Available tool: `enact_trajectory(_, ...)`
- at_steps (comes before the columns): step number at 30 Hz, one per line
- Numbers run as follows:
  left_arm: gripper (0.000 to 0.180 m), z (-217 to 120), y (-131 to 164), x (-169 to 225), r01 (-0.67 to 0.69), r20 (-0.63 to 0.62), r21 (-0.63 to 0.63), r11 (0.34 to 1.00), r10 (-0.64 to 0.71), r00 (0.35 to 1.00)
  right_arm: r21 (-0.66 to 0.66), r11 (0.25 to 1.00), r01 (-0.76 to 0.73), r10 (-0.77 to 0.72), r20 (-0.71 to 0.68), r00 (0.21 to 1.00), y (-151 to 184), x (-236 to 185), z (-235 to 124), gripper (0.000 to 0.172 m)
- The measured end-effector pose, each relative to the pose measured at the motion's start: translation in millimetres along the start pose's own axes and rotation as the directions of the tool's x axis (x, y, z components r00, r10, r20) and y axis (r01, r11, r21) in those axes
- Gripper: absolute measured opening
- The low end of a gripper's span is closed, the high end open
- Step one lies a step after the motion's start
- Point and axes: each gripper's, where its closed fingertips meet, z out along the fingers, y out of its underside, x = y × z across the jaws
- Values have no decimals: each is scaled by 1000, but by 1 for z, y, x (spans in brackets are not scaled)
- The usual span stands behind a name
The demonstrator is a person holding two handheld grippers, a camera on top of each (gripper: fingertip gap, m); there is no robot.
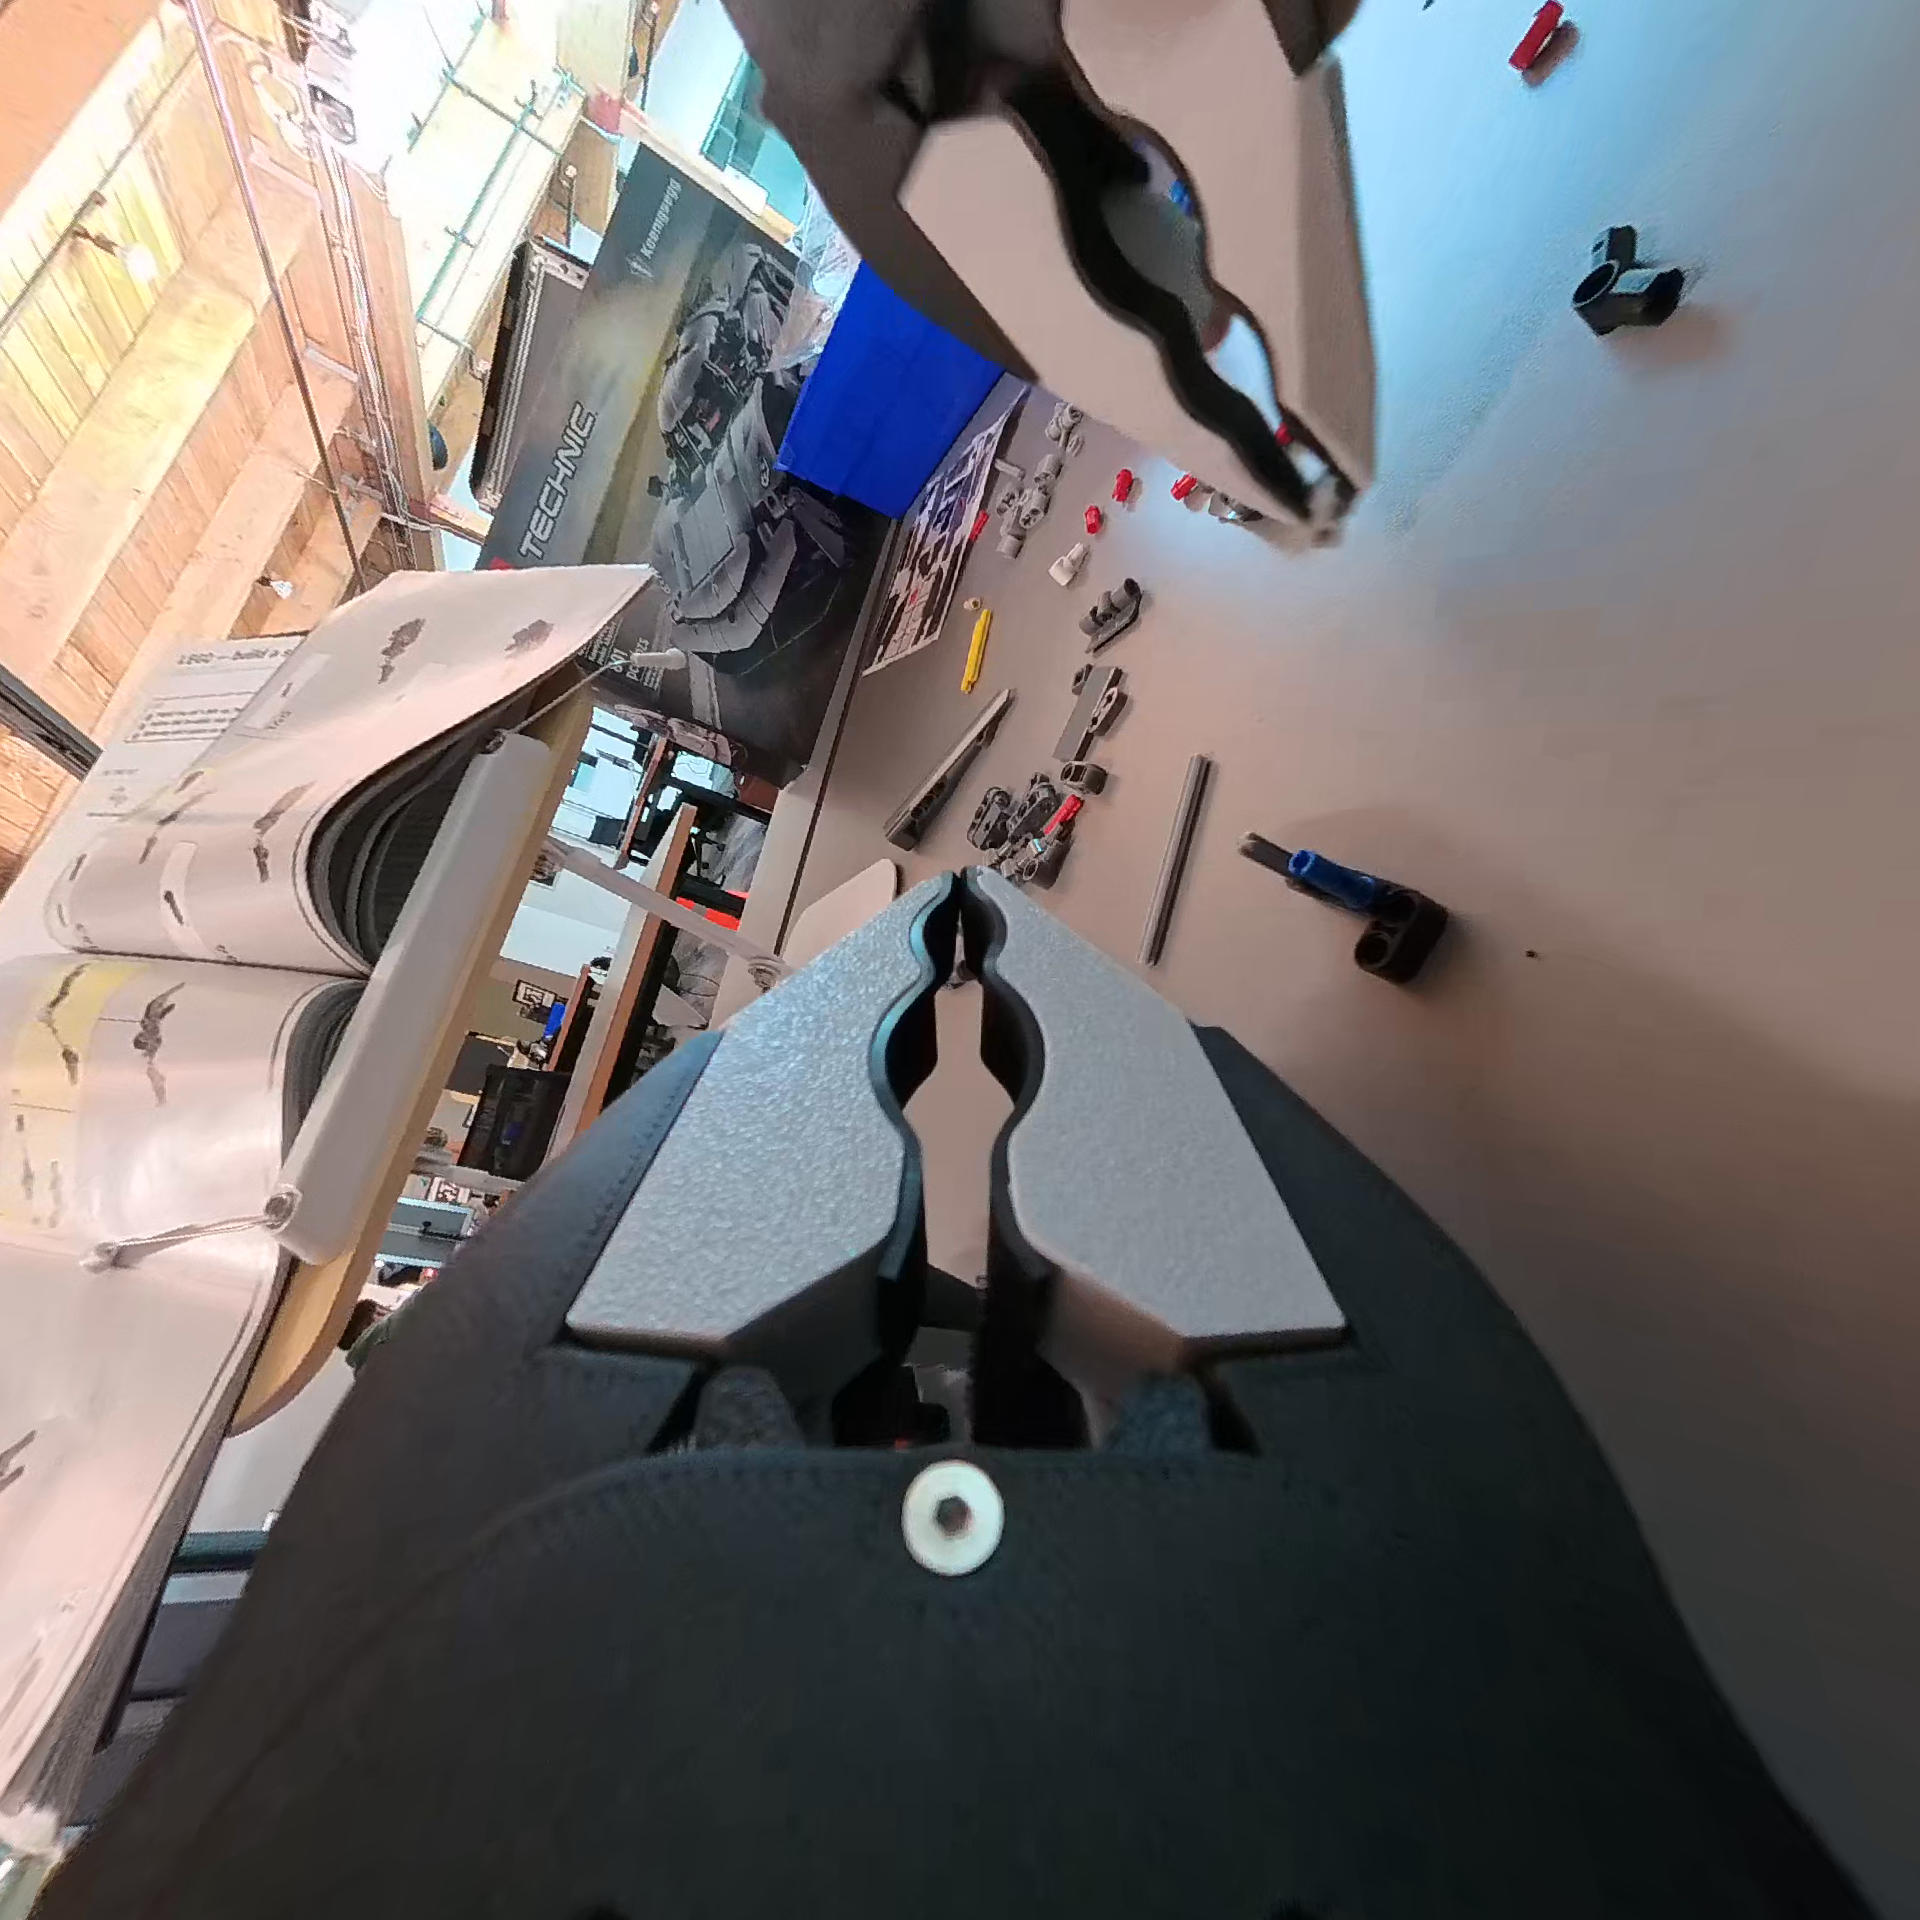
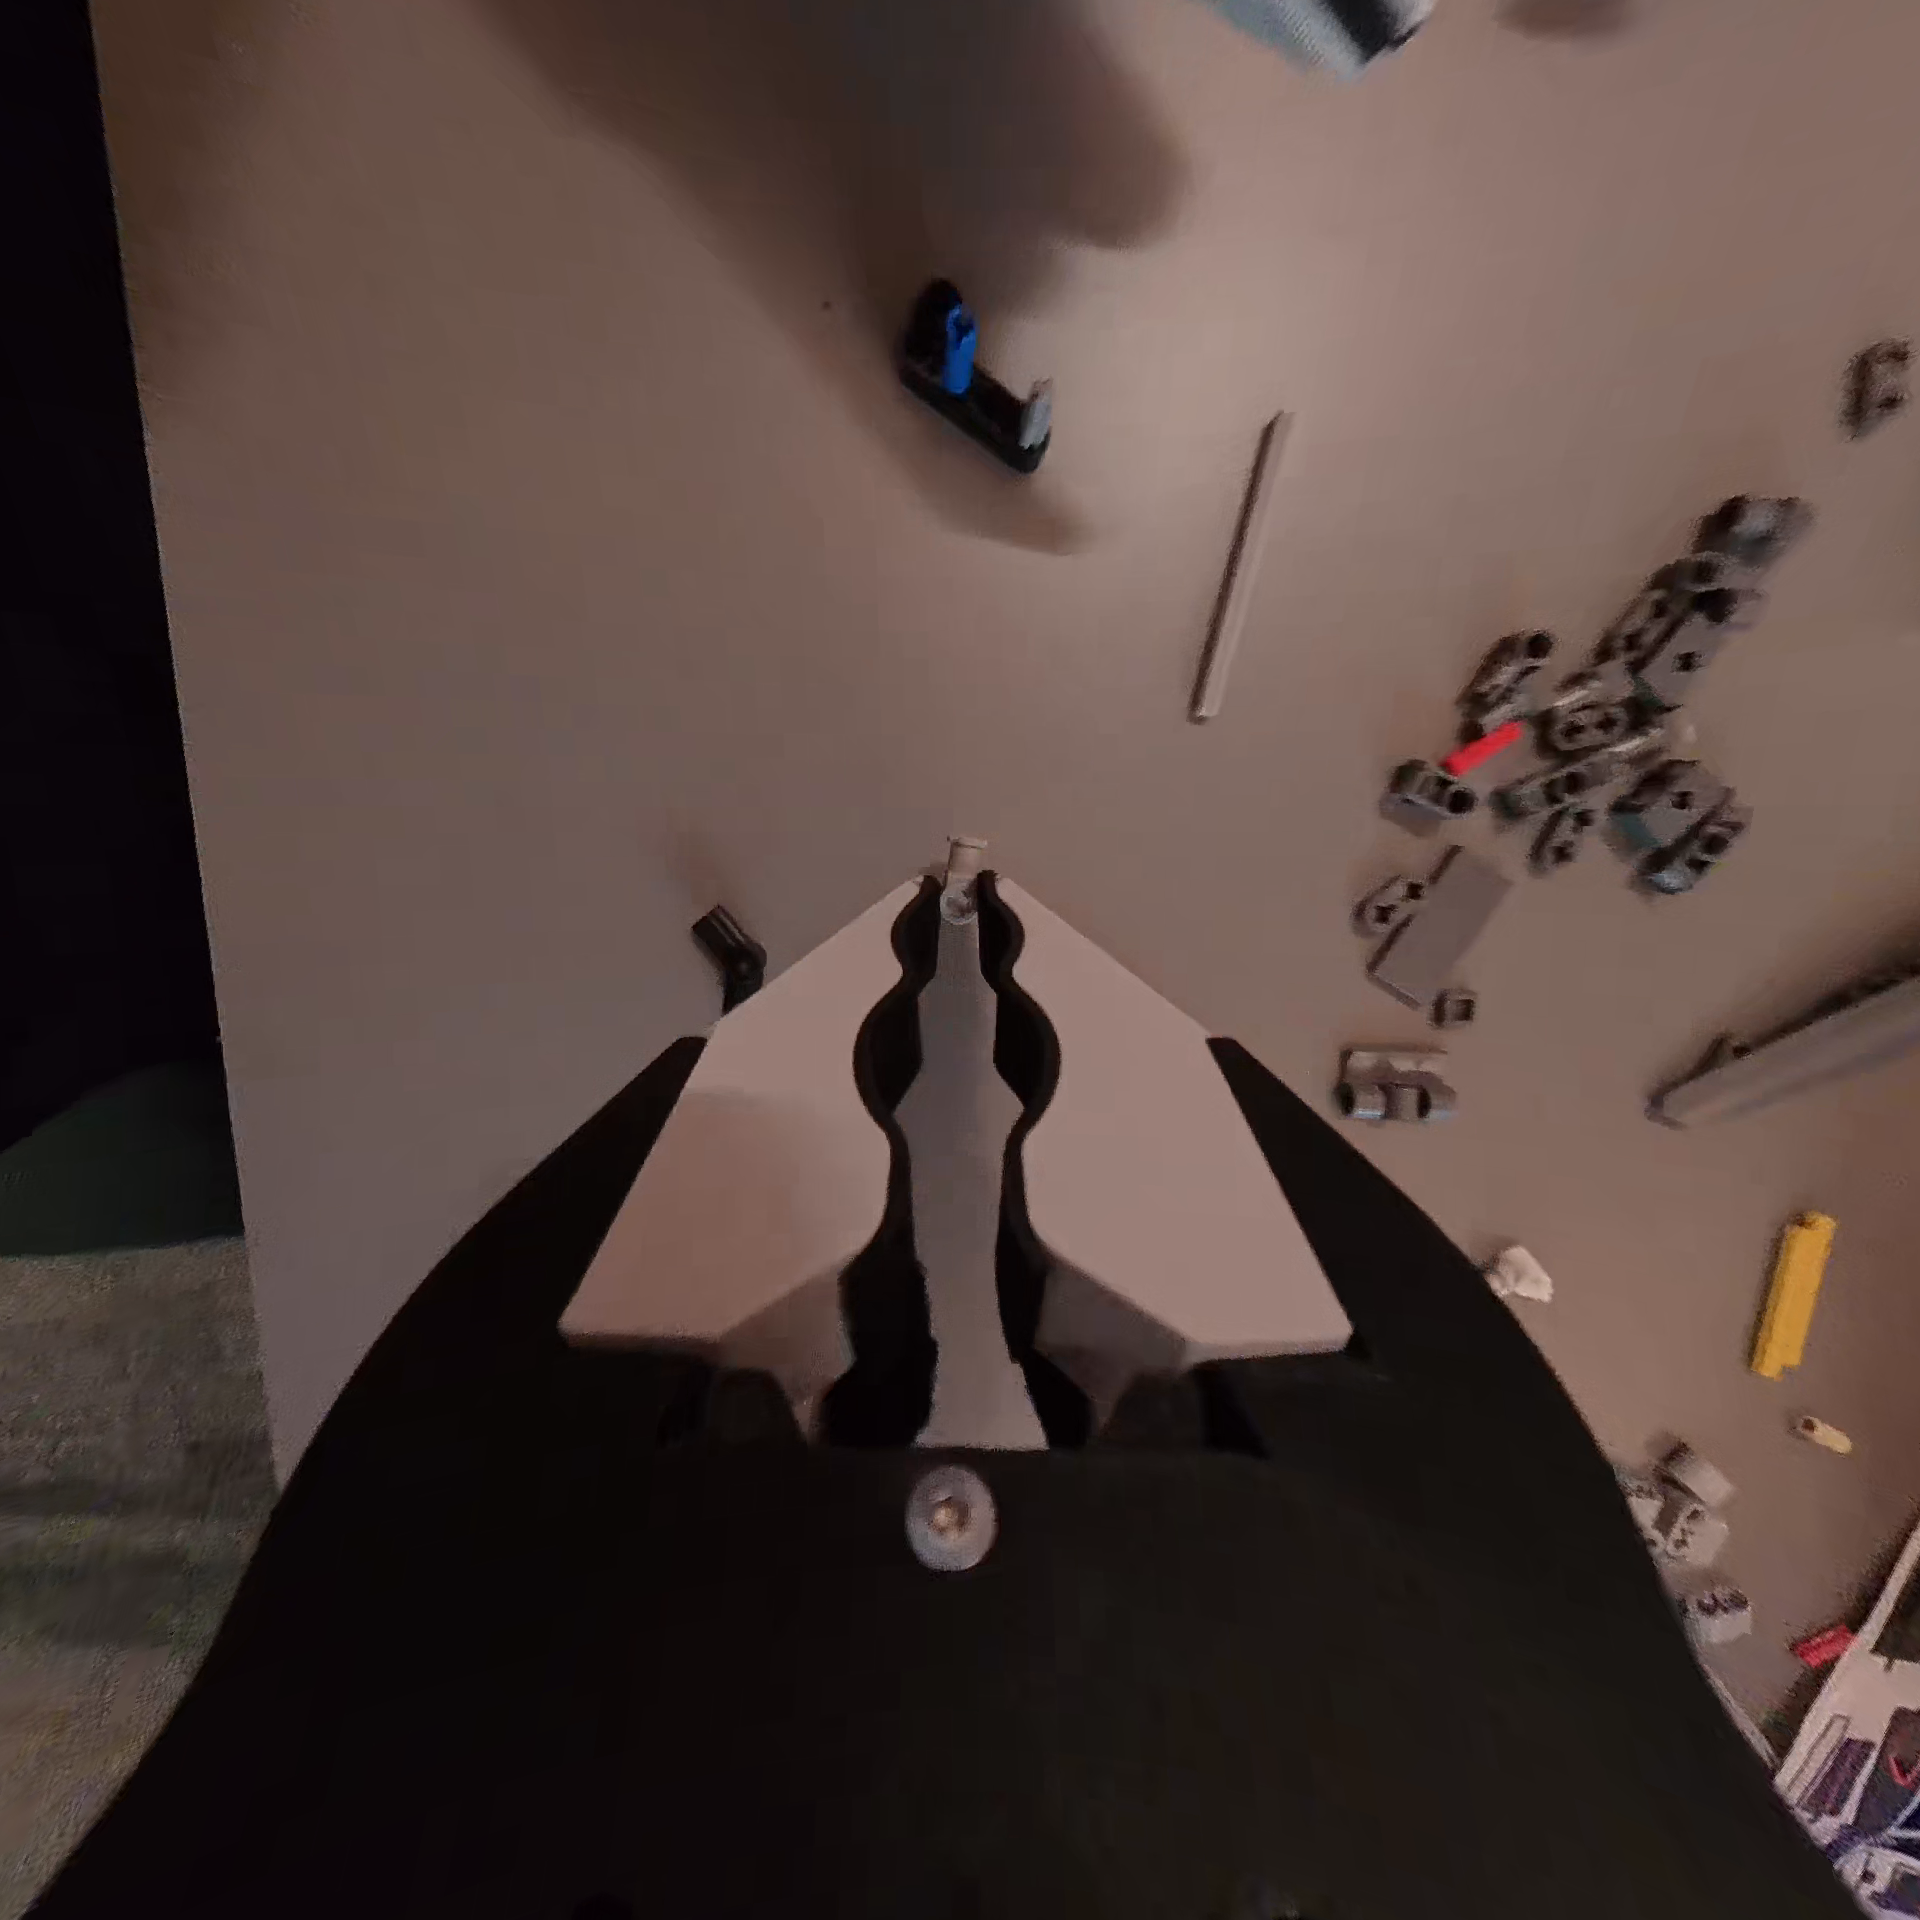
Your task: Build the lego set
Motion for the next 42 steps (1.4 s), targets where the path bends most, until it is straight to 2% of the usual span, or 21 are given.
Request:
enact_trajectory(4,0,-3,-4,0,4,-7,17,1000,-4,1000,-70,997,18,-14,50,999,10,-8,9,4)
enact_trajectory(12,0,-4,-6,0,26,-23,31,999,-25,999,-65,998,-21,23,43,999,15,-7,-8,18)
enact_trajectory(14,0,-4,-6,0,29,-22,31,999,-28,999,-42,998,-55,54,-15,998,21,6,-29,17)
enact_trajectory(16,0,-4,-6,0,31,-23,33,999,-31,999,-21,993,-116,112,-135,984,37,33,-60,16)
enact_trajectory(20,0,-3,-8,1,35,-30,39,999,-34,999,76,952,-297,305,-340,890,86,94,-127,15)
enact_trajectory(24,0,-2,-8,2,34,-31,38,999,-33,999,71,907,-415,402,-439,803,143,136,-151,16)
enact_trajectory(27,0,-2,-6,2,31,-28,29,999,-30,999,68,887,-458,438,-441,783,164,153,-145,16)
enact_trajectory(31,0,0,-3,3,31,-29,19,999,-30,999,42,881,-471,439,-445,781,174,170,-127,17)
enact_trajectory(37,0,3,0,6,34,-40,8,999,-34,999,-62,875,-479,382,-519,765,200,207,-108,20)
enact_trajectory(42,0,3,1,5,39,-40,3,999,-38,998,-111,870,-481,364,-514,777,214,229,-87,24)
